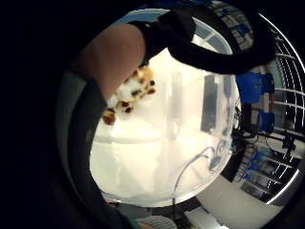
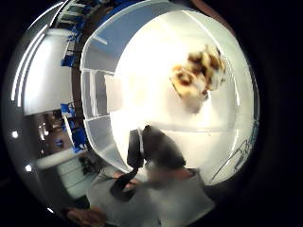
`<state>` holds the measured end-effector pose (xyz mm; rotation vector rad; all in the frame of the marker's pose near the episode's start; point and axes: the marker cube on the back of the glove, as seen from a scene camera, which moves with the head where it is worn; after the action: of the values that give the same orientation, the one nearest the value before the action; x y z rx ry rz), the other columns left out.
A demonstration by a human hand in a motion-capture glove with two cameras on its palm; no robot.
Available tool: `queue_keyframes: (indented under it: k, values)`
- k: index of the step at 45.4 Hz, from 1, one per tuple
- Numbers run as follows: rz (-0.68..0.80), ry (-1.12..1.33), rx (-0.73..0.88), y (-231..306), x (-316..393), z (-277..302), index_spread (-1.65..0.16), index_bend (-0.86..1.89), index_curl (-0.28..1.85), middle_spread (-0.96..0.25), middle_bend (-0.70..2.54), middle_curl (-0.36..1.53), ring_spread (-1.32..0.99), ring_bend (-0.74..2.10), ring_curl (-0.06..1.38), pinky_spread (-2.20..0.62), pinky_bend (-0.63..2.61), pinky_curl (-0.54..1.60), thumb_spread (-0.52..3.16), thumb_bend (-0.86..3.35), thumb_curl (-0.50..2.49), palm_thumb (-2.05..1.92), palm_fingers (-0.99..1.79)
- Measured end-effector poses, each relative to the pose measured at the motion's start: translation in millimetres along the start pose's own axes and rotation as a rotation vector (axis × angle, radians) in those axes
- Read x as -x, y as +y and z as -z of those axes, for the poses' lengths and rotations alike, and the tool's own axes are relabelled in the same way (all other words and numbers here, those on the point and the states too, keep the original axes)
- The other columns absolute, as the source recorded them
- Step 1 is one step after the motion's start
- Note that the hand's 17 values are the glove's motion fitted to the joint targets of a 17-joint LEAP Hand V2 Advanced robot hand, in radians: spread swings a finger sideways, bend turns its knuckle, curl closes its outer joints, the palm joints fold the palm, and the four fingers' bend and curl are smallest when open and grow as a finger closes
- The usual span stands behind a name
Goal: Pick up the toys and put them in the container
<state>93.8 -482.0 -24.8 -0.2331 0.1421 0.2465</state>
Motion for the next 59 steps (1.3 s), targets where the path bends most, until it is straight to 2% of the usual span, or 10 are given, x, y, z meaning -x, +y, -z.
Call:
queue_keyframes:
  k: [11, 14, 19, 25, 31, 36, 42, 49, 54, 59]
  values:
    - [0.027, -0.048, -0.048, 37, -6, 5, -0.39, 0.13, 0.58, -0.15, 0.12, 0.37, -0.06, 0.14, 0.32, 0.04, 0.99, 0.34, 1.22, -0.04, 0.50, -0.04, -0.24]
    - [0.007, -0.111, -0.087, 67, -26, 12, -0.39, 0.13, 0.55, -0.15, 0.12, 0.36, -0.05, 0.15, 0.31, 0.06, 0.97, 0.33, 1.23, -0.05, 0.47, -0.06, -0.23]
    - [-0.157, -0.197, -0.181, 133, -102, 30, -0.38, 0.14, 0.51, -0.15, 0.13, 0.34, -0.04, 0.16, 0.30, 0.07, 0.93, 0.32, 1.25, -0.06, 0.41, -0.07, -0.21]
    - [-0.025, -0.097, -0.216, 220, -121, 6, -0.39, 0.17, 0.49, -0.15, 0.15, 0.32, -0.03, 0.16, 0.29, 0.07, 0.86, 0.31, 1.27, -0.05, 0.36, -0.07, -0.15]
    - [-0.110, -0.039, -0.240, 275, -138, -11, -0.40, 0.18, 0.47, -0.15, 0.17, 0.32, -0.03, 0.16, 0.28, 0.07, 0.81, 0.30, 1.30, -0.04, 0.33, -0.06, -0.11]
    - [-0.081, -0.058, -0.294, 321, -129, -27, -0.40, 0.18, 0.46, -0.15, 0.16, 0.32, -0.03, 0.16, 0.27, 0.07, 0.80, 0.29, 1.31, -0.04, 0.30, -0.05, -0.10]
    - [-0.013, -0.063, -0.350, 395, -95, -72, -0.40, 0.18, 0.45, -0.15, 0.16, 0.31, -0.04, 0.17, 0.26, 0.07, 0.78, 0.29, 1.32, -0.04, 0.28, -0.05, -0.09]
    - [-0.063, -0.049, -0.361, 481, -61, -137, -0.40, 0.19, 0.44, -0.15, 0.17, 0.31, -0.05, 0.18, 0.26, 0.07, 0.75, 0.29, 1.33, -0.04, 0.26, -0.05, -0.06]
    - [-0.102, -0.082, -0.331, 514, -53, -162, -0.40, 0.20, 0.44, -0.16, 0.17, 0.31, -0.05, 0.18, 0.26, 0.07, 0.74, 0.29, 1.33, -0.03, 0.25, -0.04, -0.04]
    - [-0.103, -0.093, -0.327, 524, -51, -168, -0.41, 0.20, 0.45, -0.16, 0.17, 0.31, -0.06, 0.19, 0.26, 0.07, 0.73, 0.29, 1.34, -0.03, 0.25, -0.04, -0.03]
